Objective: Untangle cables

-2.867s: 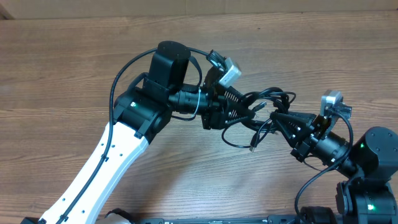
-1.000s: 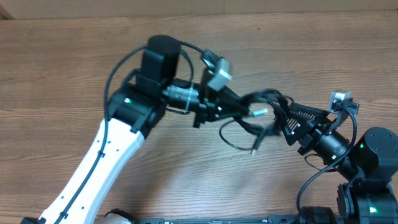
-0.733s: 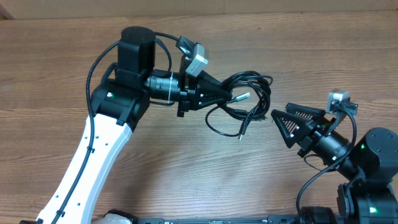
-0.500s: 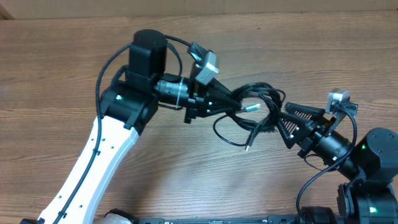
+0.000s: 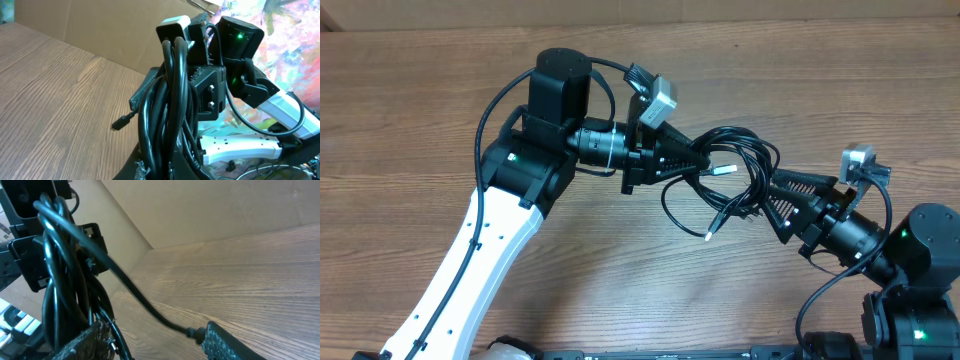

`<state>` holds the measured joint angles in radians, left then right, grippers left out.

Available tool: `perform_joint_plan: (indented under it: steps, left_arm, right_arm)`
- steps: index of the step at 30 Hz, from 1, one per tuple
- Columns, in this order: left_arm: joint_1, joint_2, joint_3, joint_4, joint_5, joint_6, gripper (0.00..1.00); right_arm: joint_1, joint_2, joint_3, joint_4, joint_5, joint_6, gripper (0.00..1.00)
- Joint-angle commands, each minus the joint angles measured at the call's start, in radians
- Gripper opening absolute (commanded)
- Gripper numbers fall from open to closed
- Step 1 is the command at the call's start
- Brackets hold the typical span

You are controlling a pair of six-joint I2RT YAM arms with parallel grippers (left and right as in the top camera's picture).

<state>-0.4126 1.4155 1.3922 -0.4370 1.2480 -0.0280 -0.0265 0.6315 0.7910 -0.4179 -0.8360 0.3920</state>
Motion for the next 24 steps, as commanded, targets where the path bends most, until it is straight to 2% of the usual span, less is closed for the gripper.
perform_joint_plan:
  steps: [1, 8, 13, 18, 24]
  left_arm:
    - [-0.002, -0.024, 0.013, 0.001, -0.066, -0.032, 0.04]
    - [-0.01, -0.024, 0.013, -0.016, -0.127, -0.055, 0.04]
    - [-0.083, -0.023, 0.013, -0.022, -0.157, -0.054, 0.04]
    - [-0.153, -0.023, 0.013, -0.022, -0.16, -0.053, 0.04]
    - [-0.154, -0.023, 0.013, -0.019, -0.159, -0.05, 0.04]
  right_arm:
    - [-0.002, -0.007, 0.009, 0.013, -0.065, -0.008, 0.6]
    - [-0.002, -0.007, 0.009, 0.031, -0.087, -0.007, 0.6]
    - [-0.002, -0.007, 0.009, 0.058, -0.082, -0.003, 0.6]
    - [-0.002, -0.006, 0.009, 0.058, -0.047, -0.003, 0.6]
    - [-0.002, -0.006, 0.009, 0.043, -0.024, -0.004, 0.59]
